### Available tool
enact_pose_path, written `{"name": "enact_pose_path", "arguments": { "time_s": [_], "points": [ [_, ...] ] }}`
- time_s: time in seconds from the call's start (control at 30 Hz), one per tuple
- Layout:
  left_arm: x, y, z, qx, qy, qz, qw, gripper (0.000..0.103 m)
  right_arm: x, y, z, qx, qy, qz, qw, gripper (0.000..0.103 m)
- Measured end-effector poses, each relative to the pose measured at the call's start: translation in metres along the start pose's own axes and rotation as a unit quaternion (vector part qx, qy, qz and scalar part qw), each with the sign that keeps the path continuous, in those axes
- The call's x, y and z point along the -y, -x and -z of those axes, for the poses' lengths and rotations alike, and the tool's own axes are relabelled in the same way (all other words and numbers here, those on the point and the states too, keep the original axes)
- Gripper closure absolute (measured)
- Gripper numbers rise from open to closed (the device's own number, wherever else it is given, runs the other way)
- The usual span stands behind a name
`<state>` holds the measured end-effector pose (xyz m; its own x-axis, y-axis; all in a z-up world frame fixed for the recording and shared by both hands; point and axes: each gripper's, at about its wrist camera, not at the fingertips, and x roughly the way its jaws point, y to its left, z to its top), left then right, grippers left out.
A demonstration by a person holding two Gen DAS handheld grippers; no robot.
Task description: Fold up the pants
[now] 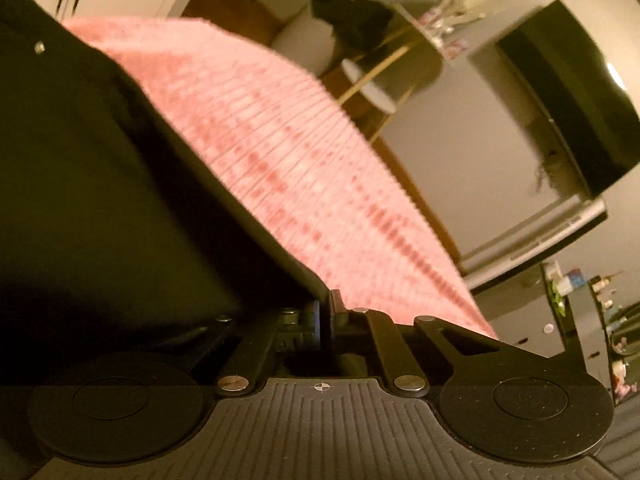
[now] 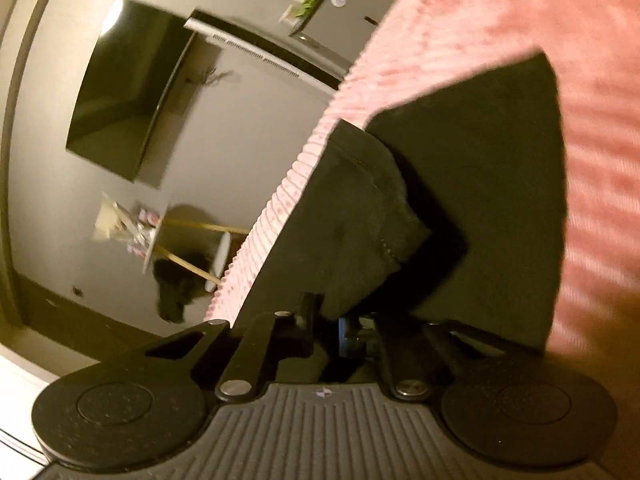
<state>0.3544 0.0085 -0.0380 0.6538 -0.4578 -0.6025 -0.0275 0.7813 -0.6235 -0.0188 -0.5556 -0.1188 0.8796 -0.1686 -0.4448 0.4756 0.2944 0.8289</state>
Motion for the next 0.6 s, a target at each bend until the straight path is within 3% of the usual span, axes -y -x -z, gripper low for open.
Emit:
{"name": "enact_pose_path", "arguments": {
  "time_s": [0.17, 0.3, 0.4, 0.5, 0.6],
  "points": [
    [0.001, 0.072, 0.027, 0.038, -0.02, 0.036, 0.9984, 0.097, -0.02, 0.029, -0.018, 0.03, 0.068, 0.002, 0.997, 0.097],
    [-0.015, 0.131, 0.076, 0.056, -0.024, 0.051, 0.9968, 0.097, -0.026, 0.055, -0.034, 0.047, 0.104, 0.005, 0.993, 0.097],
    [-0.018, 0.164, 0.122, 0.061, -0.043, 0.034, 0.9966, 0.097, -0.027, 0.07, -0.04, 0.056, 0.135, 0.024, 0.989, 0.097],
    [-0.029, 0.18, 0.159, 0.058, -0.027, 0.019, 0.9978, 0.097, -0.021, 0.076, -0.043, 0.053, 0.152, 0.046, 0.986, 0.097],
    [-0.048, 0.182, 0.183, 0.028, -0.007, -0.002, 0.9996, 0.096, -0.013, 0.074, -0.038, 0.041, 0.169, 0.077, 0.982, 0.097]
  ]
}}
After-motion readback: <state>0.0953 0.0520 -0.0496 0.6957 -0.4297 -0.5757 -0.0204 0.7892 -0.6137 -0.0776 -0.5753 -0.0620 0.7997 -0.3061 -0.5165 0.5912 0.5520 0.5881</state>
